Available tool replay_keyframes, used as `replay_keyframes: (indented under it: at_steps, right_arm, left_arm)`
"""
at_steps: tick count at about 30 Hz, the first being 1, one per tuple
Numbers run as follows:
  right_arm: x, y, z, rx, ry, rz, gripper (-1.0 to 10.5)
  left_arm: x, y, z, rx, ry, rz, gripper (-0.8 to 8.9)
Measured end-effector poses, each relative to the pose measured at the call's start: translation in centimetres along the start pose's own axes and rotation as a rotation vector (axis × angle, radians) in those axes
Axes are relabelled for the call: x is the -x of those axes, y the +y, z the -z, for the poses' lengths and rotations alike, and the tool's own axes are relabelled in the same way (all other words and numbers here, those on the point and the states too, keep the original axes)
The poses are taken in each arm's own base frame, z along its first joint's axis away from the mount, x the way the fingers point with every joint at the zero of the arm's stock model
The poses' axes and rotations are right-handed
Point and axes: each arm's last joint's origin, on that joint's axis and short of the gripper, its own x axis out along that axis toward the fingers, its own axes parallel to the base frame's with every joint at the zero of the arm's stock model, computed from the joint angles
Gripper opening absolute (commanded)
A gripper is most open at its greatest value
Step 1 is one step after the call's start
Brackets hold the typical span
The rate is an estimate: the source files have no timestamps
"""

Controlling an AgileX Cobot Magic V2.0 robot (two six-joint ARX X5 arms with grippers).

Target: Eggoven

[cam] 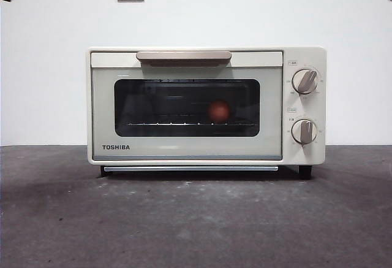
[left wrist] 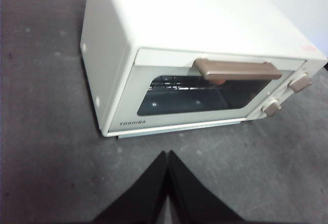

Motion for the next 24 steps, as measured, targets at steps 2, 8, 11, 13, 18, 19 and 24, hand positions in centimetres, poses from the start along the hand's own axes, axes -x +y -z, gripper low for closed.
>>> replay_keyframes:
  at_steps: [2, 8, 11, 13, 18, 19, 24]
  right_arm:
    - [-0.5, 0.1, -0.1, 0.003, 0.016, 0.004, 0.1]
    - [-1.5, 0.4, -0.4, 0.006, 0.031, 0.012, 0.1]
    - [-1.7, 0.5, -0.8, 0.001, 0.008, 0.005, 0.1]
    - [-1.8, 0.6, -1.0, -0.003, -0.015, 0.0, 0.1]
    - [-1.7, 0.7, -1.4, -0.011, -0.057, -0.012, 0.1]
    - [-1.7, 0.7, -1.4, -0.013, -0.062, -0.013, 0.1]
    - [-1.7, 0.7, -1.6, -0.014, -0.074, -0.017, 0.1]
  left_arm:
    - [0.2, 0.0, 0.1, -0.004, 0.004, -0.002, 0.07]
    - [0.3, -0.1, 0.1, -0.014, 0.0, -0.001, 0.07]
    - [0.3, -0.1, 0.1, -0.014, 0.0, -0.001, 0.07]
    - [0.3, -0.1, 0.1, -0.014, 0.0, -0.001, 0.07]
    - [0.3, -0.1, 0.1, -0.014, 0.0, -0.001, 0.07]
    - [0.3, -0.1, 0.1, -0.014, 0.0, -0.001, 0.07]
    - [0.3, -0.1, 0.1, -0.014, 0.0, -0.001, 0.07]
